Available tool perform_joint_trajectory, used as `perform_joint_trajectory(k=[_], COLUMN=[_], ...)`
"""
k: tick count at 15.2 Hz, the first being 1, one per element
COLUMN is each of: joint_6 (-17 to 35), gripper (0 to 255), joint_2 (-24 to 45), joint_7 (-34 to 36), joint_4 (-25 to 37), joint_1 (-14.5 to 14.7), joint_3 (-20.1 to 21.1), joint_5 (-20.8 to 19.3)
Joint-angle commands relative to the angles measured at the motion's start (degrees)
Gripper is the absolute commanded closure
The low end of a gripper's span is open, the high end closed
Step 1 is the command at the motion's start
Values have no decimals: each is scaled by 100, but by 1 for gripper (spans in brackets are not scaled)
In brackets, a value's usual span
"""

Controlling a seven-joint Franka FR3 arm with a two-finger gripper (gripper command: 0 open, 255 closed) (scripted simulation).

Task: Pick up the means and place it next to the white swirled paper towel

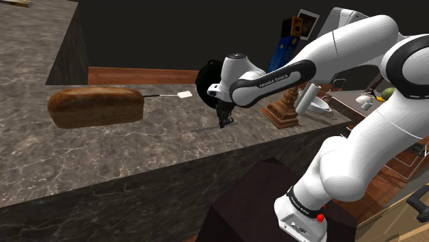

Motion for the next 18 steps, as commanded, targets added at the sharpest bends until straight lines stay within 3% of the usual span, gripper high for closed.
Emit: perform_joint_trajectory(k=[1,5,18], joint_6=[-1,-1,-1072], gripper=[255,255,255], joint_2=[1,1,-582], joint_7=[0,0,-140], joint_4=[-2,-2,492], joint_1=[0,0,29], joint_3=[0,0,44], joint_5=[0,0,82])
